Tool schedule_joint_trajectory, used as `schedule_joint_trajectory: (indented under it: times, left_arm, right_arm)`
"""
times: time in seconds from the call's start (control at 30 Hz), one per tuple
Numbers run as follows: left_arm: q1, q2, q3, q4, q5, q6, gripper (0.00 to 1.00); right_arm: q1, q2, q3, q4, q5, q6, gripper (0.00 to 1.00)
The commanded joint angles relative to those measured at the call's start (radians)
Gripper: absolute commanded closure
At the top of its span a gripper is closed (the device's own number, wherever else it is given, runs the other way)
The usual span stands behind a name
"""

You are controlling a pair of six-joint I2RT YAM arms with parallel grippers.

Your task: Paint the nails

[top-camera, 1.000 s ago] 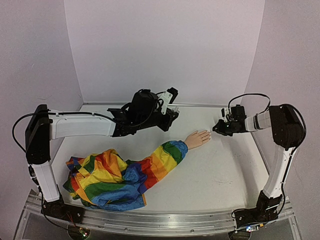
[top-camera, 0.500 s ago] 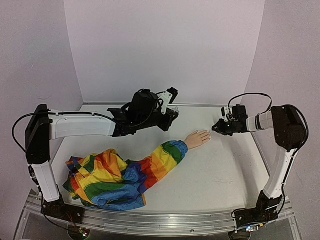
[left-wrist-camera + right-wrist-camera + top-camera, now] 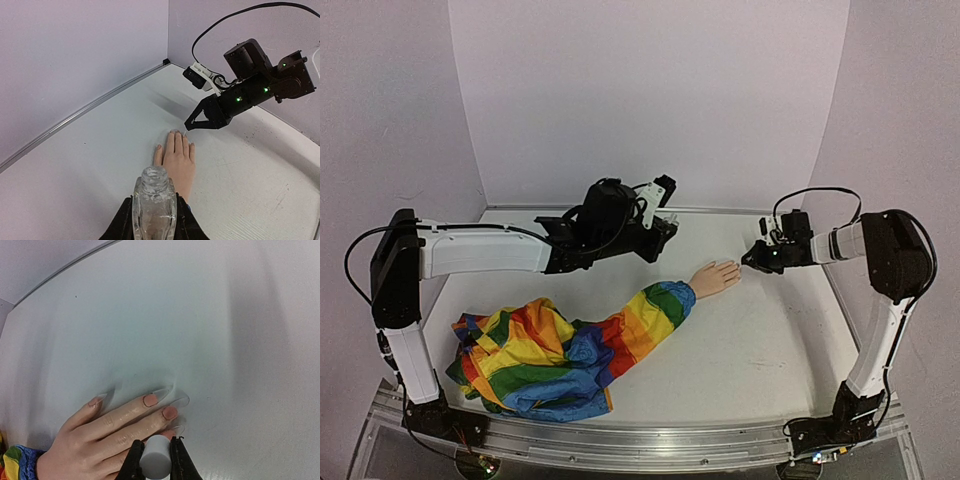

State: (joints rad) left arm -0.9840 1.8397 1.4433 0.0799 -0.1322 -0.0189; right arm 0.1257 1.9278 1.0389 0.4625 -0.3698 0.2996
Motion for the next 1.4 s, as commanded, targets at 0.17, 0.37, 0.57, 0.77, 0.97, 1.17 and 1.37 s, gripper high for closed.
schedule_joint_trajectory:
  times: [0.17,0.37,0.57,0.77,0.97,1.17,1.37]
  left_arm:
    - [-0.004,-0.063,0.016,0.057,0.005,0.005,1.00]
    - [-0.004,-0.061,0.015,0.057,0.004,0.005,1.00]
    - [-0.004,-0.062,0.014,0.057,0.002,0.005,1.00]
    - [-0.004,-0.061,0.014,0.057,0.002,0.005,1.00]
    - [-0.004,-0.059,0.014,0.057,0.002,0.005,1.00]
    - [-0.003,-0.057,0.014,0.057,0.000,0.009,1.00]
    - [-0.003,-0.056,0.014,0.057,-0.002,0.011,1.00]
  right_arm:
    - [0.008,0.011,0.012,-0.021,0.041,-0.011,1.00]
    - [0.008,0.022,0.017,-0.023,0.049,-0.004,1.00]
    - [0.008,0.028,0.018,-0.024,0.050,-0.005,1.00]
    - [0.008,0.042,0.031,-0.025,0.050,-0.004,1.00]
    - [0.007,0.052,0.050,-0.022,0.055,-0.004,1.00]
    - [0.008,0.061,0.055,-0.016,0.058,-0.002,1.00]
    - [0.007,0.063,0.064,-0.008,0.070,0.000,1.00]
